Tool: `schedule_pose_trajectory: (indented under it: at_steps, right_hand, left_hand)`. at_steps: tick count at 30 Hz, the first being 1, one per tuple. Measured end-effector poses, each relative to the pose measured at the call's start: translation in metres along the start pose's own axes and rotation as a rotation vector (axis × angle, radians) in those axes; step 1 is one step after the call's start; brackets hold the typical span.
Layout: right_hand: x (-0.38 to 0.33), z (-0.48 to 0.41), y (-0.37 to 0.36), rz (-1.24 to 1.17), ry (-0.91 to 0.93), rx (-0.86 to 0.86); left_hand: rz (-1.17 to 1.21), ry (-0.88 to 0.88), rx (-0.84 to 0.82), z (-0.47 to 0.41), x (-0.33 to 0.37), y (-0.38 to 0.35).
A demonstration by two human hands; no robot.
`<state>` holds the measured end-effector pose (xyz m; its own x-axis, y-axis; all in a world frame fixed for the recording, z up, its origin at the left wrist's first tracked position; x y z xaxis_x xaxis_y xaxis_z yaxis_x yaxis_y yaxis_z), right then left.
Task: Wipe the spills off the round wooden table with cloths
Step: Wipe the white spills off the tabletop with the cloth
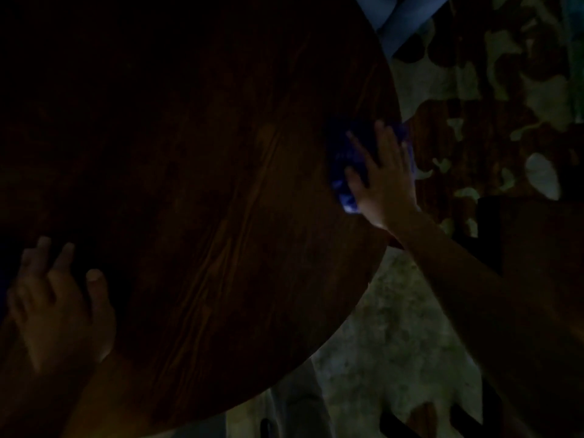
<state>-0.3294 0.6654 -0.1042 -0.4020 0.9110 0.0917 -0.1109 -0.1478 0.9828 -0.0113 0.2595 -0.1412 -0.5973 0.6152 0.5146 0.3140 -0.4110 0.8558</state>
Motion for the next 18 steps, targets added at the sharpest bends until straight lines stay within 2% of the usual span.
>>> schedule_pose_trajectory:
  at_steps: [2,3,4,5,7,10,11,12,13,14,16,18]
  right_hand:
    - [-0.036,-0.016,0.001,-0.036,-0.267,0.021]
    - [-0.061,-0.014,0.003,-0.055,-0.282,0.041]
    - [-0.087,-0.002,0.004,-0.059,-0.215,0.065]
    - [-0.119,0.017,0.003,-0.087,-0.062,0.084]
    - [-0.181,0.081,-0.004,-0.183,0.427,0.078]
    - [-0.21,0.154,-0.008,-0.087,1.206,-0.008]
    - [-0.195,0.148,-0.012,-0.071,1.356,0.017]
    - [-0.176,0.125,-0.015,-0.061,1.405,0.054]
    - [-0.155,0.092,-0.016,-0.036,1.359,0.073]
    - [-0.134,0.055,-0.013,-0.009,1.204,0.12]
    - [-0.094,-0.027,-0.006,0.037,0.768,0.169]
    - [-0.082,-0.085,0.011,0.006,0.242,0.081]
  left_hand:
    - [-0.023,-0.065,-0.069,0.007,0.033,0.004]
    - [-0.04,-0.088,-0.067,0.009,0.037,0.006]
    - [-0.037,-0.069,-0.08,0.007,0.03,0.007]
    - [-0.073,-0.009,-0.089,0.004,0.031,0.007]
    - [-0.025,0.075,-0.116,0.001,0.033,0.009]
    - [-0.057,0.006,-0.103,0.004,0.038,0.012]
    - [-0.051,0.01,-0.102,0.003,0.04,0.014]
    - [-0.046,0.029,-0.102,0.002,0.042,0.015]
    - [-0.039,0.035,-0.098,0.002,0.042,0.015]
    - [-0.038,0.025,-0.095,0.003,0.044,0.013]
    - [-0.052,0.003,-0.088,0.004,0.043,0.014]
    - [-0.038,-0.013,-0.088,0.003,0.041,0.015]
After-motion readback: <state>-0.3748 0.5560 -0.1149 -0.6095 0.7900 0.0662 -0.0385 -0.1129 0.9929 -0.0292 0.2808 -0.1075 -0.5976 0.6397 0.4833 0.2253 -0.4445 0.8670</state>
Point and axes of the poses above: each hand's wrist, its own z-axis away from the middle knuckle, its own y-axis out of the back of the hand, x = y × z, the point moved 1 cm from there along -z, towards the middle knuckle, and after that the axes turned 12 degrees about z, right-handed, at the moved point
